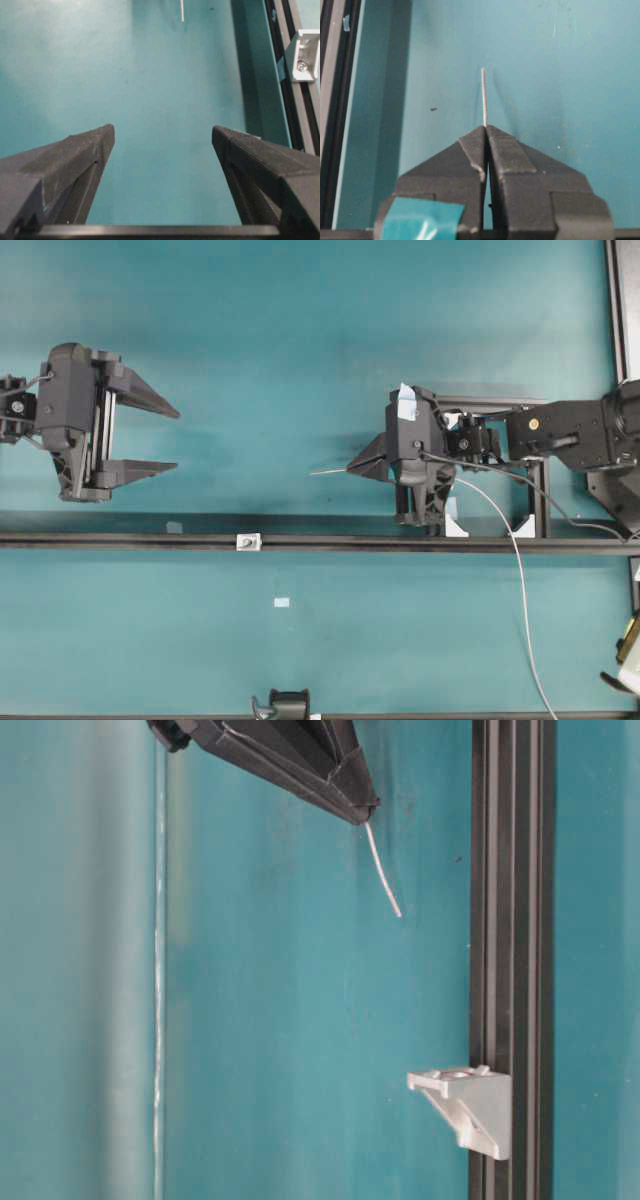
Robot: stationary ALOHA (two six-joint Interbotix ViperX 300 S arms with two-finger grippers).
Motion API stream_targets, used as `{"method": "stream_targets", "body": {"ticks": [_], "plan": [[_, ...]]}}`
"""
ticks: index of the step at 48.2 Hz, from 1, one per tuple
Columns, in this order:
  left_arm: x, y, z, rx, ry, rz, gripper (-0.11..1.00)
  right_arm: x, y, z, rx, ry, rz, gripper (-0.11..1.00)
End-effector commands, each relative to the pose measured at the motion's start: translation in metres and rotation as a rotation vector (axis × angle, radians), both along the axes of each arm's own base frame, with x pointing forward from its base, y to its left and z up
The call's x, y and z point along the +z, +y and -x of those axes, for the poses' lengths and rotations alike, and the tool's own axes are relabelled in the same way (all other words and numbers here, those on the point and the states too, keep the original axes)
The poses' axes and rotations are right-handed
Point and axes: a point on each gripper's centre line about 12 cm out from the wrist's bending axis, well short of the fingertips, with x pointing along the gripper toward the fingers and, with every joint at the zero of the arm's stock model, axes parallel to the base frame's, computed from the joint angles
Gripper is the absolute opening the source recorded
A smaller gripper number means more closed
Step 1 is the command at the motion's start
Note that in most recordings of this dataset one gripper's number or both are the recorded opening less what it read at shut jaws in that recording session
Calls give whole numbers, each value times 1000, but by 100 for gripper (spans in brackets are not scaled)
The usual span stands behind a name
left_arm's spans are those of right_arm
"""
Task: Insert the wire into the hole on the left side and pull it with the left arm.
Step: 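Close the right gripper on the white wire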
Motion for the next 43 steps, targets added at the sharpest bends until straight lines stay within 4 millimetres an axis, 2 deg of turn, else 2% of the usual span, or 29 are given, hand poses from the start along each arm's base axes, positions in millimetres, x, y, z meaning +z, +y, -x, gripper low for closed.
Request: {"method": "stream_targets", "body": {"ticks": [1,20,43], "plan": [[8,0,-5,4,-32,3,67,20,1,-6,2,-64,-3,1],[14,0,-5,4,-55,3,67,51,0,2,2,-83,-2,1],[33,0,-6,3,-80,6,67,94,-1,24,-2,-129,-9,1]]}}
